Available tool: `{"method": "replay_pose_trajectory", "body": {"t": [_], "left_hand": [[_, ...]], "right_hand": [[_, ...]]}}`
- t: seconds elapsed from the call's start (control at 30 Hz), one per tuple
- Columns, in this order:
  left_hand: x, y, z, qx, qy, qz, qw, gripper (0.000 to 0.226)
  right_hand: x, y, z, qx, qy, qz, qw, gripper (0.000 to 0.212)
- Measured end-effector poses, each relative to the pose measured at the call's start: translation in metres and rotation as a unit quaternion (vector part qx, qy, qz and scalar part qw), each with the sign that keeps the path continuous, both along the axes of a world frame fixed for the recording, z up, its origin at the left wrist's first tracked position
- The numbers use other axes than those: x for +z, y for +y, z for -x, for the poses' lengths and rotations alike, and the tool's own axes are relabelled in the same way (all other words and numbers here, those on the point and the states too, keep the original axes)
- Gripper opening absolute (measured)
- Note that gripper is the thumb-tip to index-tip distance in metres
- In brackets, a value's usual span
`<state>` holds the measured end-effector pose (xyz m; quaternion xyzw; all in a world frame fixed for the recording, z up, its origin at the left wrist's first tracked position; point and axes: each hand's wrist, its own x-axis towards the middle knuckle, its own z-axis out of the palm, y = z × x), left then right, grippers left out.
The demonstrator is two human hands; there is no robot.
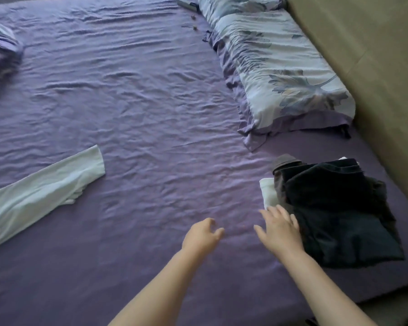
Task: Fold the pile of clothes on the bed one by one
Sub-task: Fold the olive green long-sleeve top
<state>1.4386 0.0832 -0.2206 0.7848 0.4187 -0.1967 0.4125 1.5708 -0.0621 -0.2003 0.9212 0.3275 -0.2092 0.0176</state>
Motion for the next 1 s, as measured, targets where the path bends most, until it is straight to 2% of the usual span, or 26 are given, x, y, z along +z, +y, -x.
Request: {"method": "replay_pose_trajectory", "body": {"t": [0.2, 0.53, 0.8, 1.0], "left_hand": [[0.002, 0.050, 0.100, 0.069, 0.027, 0.005, 0.997, 0.043], [0.017, 0.133, 0.319, 0.159, 0.056, -0.017, 0.985, 0.038], [0.023, 0.192, 0.497, 0.214, 0.093, -0.043, 0.972, 0.034], [0.023, 0.227, 0.570, 0.260, 0.105, -0.052, 0.959, 0.035]], "right_hand": [[-0.007, 0.075, 0.078, 0.091, 0.024, 0.004, 0.996, 0.049], [-0.009, 0.201, 0.277, 0.235, 0.072, 0.037, 0.969, 0.045], [-0.003, 0.295, 0.422, 0.292, 0.096, 0.023, 0.951, 0.040], [0.001, 0.343, 0.484, 0.334, 0.091, 0.024, 0.938, 0.036]]}}
